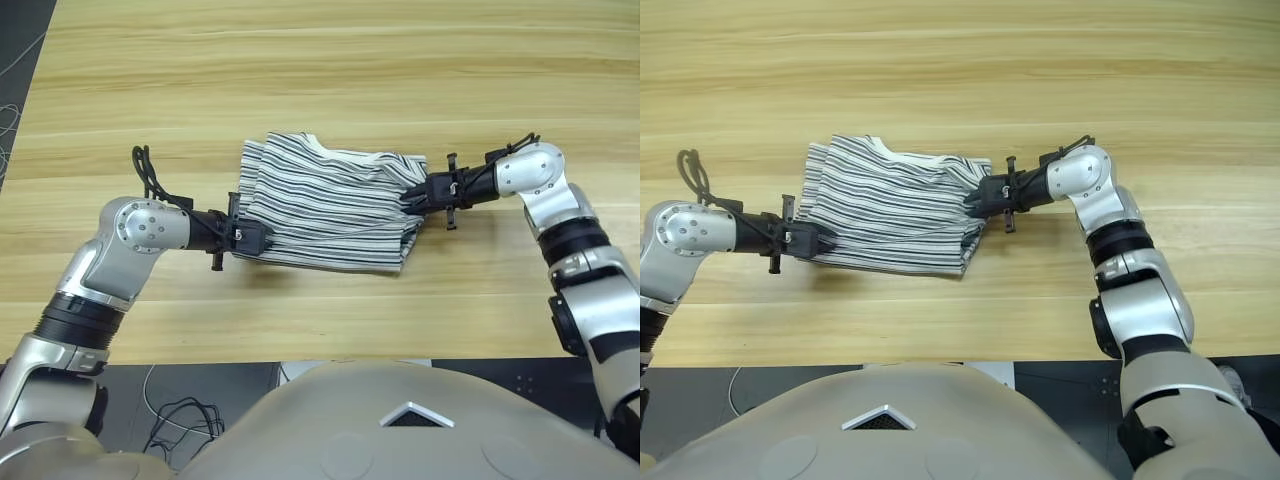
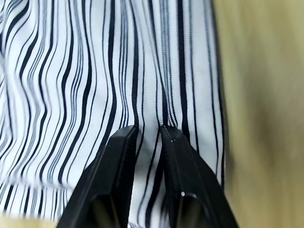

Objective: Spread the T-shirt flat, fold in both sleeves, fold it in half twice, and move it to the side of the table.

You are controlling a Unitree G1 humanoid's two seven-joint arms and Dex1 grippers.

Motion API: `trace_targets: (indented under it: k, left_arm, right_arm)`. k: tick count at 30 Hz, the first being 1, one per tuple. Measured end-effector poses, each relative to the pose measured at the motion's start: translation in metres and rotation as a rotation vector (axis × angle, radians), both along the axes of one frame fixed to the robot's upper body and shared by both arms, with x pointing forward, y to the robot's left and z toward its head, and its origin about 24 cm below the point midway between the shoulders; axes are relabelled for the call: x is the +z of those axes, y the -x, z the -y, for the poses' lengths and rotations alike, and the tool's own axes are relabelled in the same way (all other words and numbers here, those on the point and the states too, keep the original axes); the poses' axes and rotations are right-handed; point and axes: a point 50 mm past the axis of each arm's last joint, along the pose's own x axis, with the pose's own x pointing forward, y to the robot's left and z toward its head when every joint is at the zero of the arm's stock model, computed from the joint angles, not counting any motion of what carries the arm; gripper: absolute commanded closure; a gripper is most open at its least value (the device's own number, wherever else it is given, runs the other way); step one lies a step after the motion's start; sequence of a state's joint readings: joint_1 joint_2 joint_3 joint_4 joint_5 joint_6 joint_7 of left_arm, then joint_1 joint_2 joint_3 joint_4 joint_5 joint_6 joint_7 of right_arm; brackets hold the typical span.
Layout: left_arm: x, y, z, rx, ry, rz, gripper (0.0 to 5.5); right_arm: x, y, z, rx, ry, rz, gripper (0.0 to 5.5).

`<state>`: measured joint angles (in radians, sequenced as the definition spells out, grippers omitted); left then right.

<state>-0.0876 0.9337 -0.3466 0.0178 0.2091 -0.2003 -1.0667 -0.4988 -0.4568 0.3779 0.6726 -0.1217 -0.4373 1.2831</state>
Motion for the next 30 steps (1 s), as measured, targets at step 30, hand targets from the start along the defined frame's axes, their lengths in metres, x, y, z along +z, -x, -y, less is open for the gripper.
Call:
trace_targets:
  k: [30]
  left_arm:
    - [0.021, -0.095, -0.049, -0.361, -0.327, 1.051, 4.54]
  right_arm:
    - [0.072, -0.016, -0.072, -0.389, -0.54, -0.584, 4.56]
